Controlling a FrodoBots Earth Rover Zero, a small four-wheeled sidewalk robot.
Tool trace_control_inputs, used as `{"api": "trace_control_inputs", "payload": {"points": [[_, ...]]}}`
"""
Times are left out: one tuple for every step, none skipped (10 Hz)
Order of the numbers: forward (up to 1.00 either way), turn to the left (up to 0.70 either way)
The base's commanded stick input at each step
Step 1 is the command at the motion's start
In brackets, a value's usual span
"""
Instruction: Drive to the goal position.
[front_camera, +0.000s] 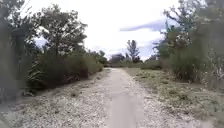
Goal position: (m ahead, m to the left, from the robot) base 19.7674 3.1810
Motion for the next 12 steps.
{"api": "trace_control_inputs", "payload": {"points": [[0.70, 0.00], [0.70, 0.00], [0.70, 0.00], [0.70, 0.00], [0.70, 0.00], [0.70, 0.00], [0.70, 0.00], [0.70, 0.00], [0.70, 0.00], [0.70, 0.00], [0.70, 0.00], [0.70, 0.00]]}}
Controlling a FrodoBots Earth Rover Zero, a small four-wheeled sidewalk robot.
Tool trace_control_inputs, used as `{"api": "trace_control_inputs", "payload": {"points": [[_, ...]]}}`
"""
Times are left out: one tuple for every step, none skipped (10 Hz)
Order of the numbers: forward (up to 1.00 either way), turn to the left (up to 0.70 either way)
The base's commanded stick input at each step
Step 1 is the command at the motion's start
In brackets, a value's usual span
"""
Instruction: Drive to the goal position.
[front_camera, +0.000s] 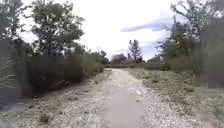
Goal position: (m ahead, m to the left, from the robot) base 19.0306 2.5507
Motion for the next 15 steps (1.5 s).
{"api": "trace_control_inputs", "payload": {"points": [[0.70, 0.00], [0.70, 0.00], [0.70, 0.00], [0.70, 0.00], [0.70, 0.00], [0.70, 0.00], [0.70, 0.00], [0.70, 0.00], [0.70, 0.00], [0.70, 0.00], [0.70, 0.00], [0.70, 0.00], [0.70, 0.00], [0.70, 0.00], [0.70, 0.00]]}}
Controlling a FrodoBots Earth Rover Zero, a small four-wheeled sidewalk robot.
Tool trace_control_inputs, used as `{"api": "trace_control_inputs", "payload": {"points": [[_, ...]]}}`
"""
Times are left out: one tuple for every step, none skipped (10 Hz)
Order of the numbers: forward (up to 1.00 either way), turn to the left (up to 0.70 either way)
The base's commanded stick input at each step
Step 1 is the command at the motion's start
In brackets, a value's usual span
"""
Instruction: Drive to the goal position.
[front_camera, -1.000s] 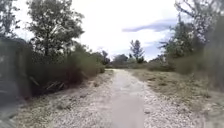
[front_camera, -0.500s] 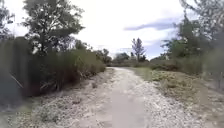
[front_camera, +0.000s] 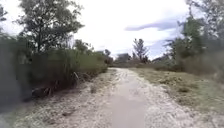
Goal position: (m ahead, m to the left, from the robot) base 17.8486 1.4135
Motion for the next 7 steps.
{"api": "trace_control_inputs", "payload": {"points": [[0.70, 0.00], [0.70, 0.00], [0.70, 0.00], [0.70, 0.00], [0.70, 0.00], [0.70, 0.00], [0.70, 0.00]]}}
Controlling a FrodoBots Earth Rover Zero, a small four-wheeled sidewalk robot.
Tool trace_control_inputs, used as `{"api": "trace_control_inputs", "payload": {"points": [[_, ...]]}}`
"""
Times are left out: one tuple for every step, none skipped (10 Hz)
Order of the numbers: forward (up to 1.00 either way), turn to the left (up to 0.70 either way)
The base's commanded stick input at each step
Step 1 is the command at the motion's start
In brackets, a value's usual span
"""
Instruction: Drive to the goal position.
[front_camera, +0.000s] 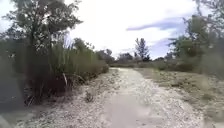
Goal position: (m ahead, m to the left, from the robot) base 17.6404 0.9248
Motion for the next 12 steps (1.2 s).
{"api": "trace_control_inputs", "payload": {"points": [[0.70, 0.00], [0.70, -0.27], [0.70, -0.35], [0.70, -0.35], [0.70, -0.35], [0.70, -0.35], [0.70, -0.35], [0.70, 0.00], [0.70, 0.00], [0.70, 0.00], [0.70, 0.00], [0.70, 0.00]]}}
